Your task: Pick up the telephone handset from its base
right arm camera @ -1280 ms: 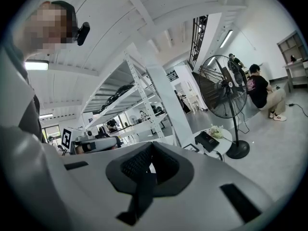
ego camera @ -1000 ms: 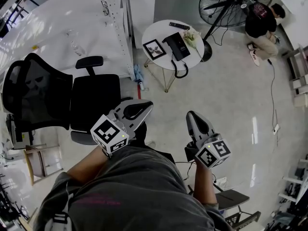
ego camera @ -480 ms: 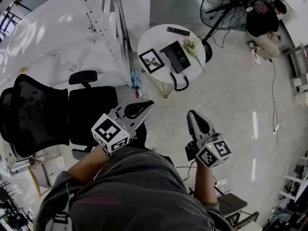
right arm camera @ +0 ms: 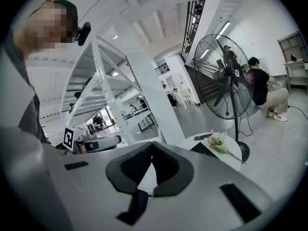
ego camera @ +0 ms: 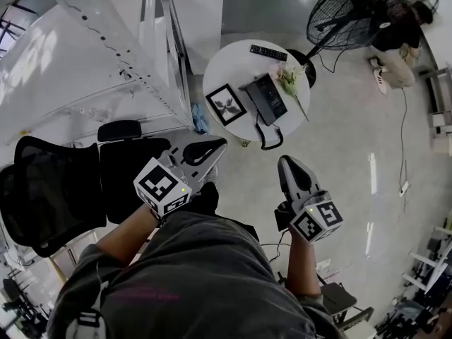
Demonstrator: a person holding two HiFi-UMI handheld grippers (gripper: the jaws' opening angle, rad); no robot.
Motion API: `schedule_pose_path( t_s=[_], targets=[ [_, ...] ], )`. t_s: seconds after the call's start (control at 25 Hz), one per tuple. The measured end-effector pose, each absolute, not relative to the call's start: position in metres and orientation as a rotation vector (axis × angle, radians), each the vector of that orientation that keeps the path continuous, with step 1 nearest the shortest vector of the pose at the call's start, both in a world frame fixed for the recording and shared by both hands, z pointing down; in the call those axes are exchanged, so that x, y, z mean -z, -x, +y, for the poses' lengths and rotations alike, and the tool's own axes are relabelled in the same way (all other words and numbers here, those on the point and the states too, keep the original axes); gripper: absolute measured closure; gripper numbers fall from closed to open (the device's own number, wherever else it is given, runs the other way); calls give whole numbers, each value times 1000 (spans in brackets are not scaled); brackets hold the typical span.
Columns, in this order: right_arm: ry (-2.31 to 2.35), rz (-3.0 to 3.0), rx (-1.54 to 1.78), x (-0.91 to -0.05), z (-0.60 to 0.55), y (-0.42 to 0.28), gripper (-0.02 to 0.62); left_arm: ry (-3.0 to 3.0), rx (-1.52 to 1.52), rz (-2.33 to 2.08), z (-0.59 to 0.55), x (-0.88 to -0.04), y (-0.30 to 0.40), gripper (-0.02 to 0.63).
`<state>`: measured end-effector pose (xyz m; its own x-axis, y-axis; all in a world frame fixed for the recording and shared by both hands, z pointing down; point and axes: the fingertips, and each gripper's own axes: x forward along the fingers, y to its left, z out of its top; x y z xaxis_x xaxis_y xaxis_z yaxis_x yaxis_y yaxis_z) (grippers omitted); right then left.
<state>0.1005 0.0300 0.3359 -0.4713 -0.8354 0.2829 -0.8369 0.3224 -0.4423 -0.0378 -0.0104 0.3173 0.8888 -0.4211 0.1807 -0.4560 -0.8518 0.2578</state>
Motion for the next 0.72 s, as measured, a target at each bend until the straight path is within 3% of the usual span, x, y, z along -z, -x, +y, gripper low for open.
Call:
schedule_pose_path(
  t_s=[0.72],
  targets=[
    [-1632, -2487, -906, -353, -62, -89, 577, -2675, -210, -562, -96, -363, 33, 592]
  ],
)
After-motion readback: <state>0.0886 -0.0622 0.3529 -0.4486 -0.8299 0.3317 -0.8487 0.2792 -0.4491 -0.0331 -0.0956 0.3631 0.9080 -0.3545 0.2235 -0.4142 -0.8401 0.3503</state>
